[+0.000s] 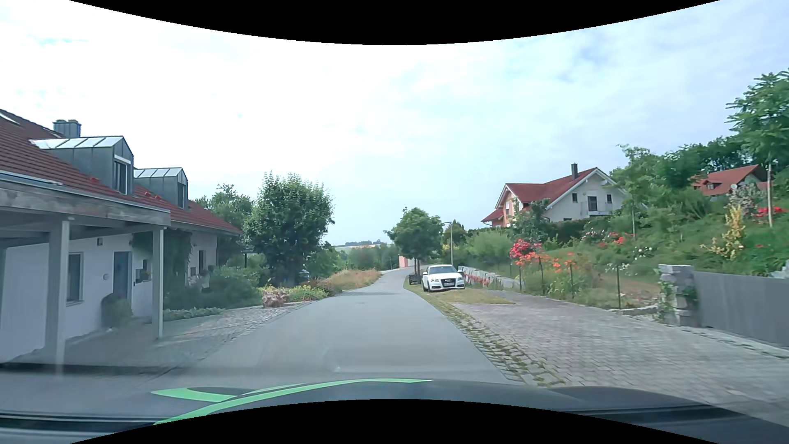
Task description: Follow the waypoints while adhering to traffic rules and regulations
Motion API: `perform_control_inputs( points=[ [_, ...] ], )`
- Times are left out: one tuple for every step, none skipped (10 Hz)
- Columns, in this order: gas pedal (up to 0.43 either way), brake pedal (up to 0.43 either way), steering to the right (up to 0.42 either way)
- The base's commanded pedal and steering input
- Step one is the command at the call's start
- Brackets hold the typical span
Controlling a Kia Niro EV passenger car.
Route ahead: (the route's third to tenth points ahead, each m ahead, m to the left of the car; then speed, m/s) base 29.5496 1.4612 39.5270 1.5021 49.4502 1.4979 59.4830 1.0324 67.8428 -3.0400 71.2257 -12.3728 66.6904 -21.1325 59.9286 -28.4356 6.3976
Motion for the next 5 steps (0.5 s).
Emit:
perform_control_inputs(
  points=[
    [0.0,0.049,-0.018],
    [0.0,0.018,-0.015],
    [0.0,0.006,-0.016],
    [0.0,0.0,-0.015],
    [0.0,0.0,-0.015]
  ],
)
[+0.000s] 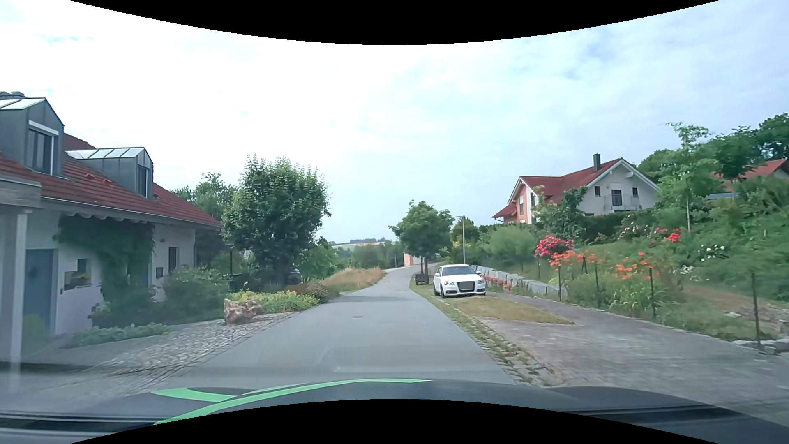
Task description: Follow the waypoints while adhering to traffic rules and regulations
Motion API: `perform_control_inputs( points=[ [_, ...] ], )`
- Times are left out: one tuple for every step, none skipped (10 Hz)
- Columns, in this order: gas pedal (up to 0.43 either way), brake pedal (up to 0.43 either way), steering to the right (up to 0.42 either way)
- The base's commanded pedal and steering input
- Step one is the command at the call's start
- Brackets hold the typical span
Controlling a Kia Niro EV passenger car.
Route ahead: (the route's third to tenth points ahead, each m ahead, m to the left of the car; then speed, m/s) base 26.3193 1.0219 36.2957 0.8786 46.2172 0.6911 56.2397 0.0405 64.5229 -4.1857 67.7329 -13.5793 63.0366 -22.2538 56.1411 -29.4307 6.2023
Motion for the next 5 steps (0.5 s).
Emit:
perform_control_inputs(
  points=[
    [0.0,0.0,-0.016],
    [0.0,0.0,-0.015],
    [0.0,0.0,-0.016],
    [0.0,0.0,-0.016],
    [0.0,0.0,-0.015]
  ],
)
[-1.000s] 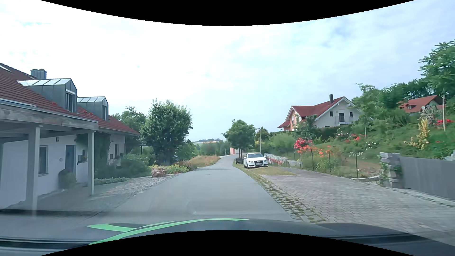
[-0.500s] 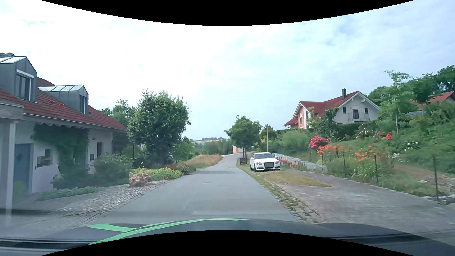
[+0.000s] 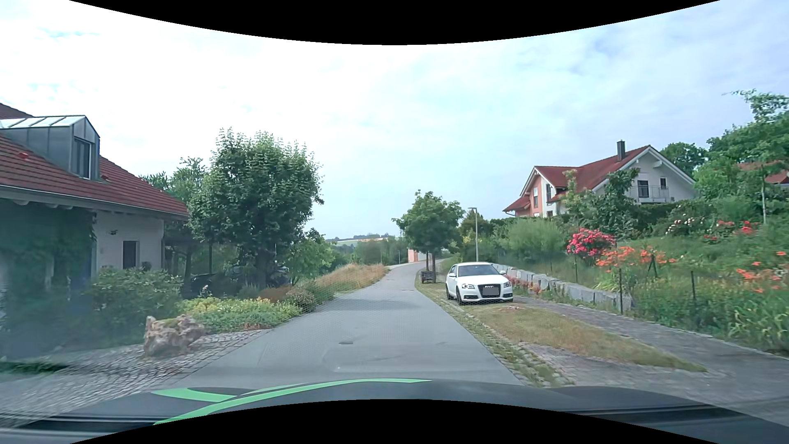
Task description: Follow the waypoints while adhering to traffic rules and regulations
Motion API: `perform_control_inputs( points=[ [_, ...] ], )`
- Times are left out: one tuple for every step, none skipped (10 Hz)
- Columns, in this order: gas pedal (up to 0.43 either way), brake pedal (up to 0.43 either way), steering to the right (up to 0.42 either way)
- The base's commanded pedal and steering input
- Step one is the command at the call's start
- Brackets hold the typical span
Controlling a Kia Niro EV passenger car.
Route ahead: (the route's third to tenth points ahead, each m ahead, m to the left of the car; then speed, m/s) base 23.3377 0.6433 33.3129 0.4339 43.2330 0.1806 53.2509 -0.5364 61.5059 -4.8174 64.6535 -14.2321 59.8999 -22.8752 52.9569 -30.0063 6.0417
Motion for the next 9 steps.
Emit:
perform_control_inputs(
  points=[
    [0.0,0.0,-0.016],
    [0.0,0.0,-0.015],
    [0.0,0.0,-0.012],
    [0.0,0.0,-0.011],
    [0.0,0.0,-0.011],
    [0.0,0.0,-0.011],
    [0.0,0.0,-0.009],
    [0.0,0.0,-0.006],
    [0.0,0.0,-0.005]
  ],
)
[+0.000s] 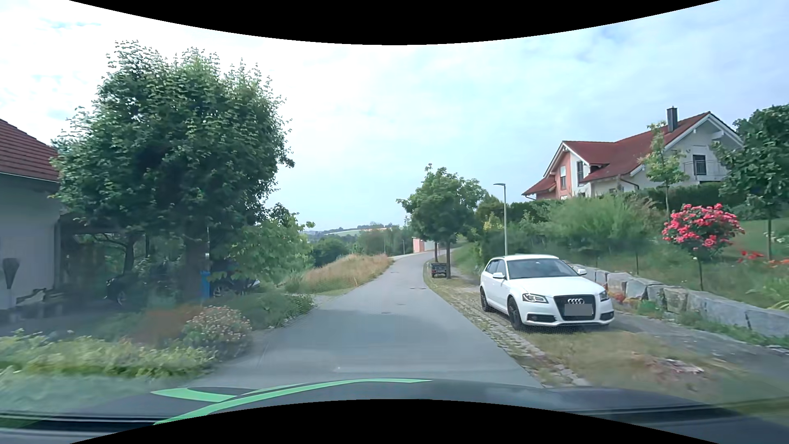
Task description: Follow the waypoints while adhering to traffic rules and regulations
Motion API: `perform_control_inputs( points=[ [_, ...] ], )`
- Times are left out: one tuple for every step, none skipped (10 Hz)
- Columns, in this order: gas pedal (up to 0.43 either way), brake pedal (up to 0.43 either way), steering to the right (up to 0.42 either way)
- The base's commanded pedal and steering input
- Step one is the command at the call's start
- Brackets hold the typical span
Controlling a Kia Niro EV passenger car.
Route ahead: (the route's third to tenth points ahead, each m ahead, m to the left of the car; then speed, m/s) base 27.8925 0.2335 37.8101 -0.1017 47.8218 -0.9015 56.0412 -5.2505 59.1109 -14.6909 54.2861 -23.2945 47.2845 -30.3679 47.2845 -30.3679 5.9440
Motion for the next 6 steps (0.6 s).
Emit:
perform_control_inputs(
  points=[
    [0.0,0.006,-0.005],
    [0.0,0.006,-0.003],
    [0.0,0.012,-0.002],
    [0.0,0.018,0.0],
    [0.0,0.018,0.002],
    [0.0,0.024,0.005]
  ],
)
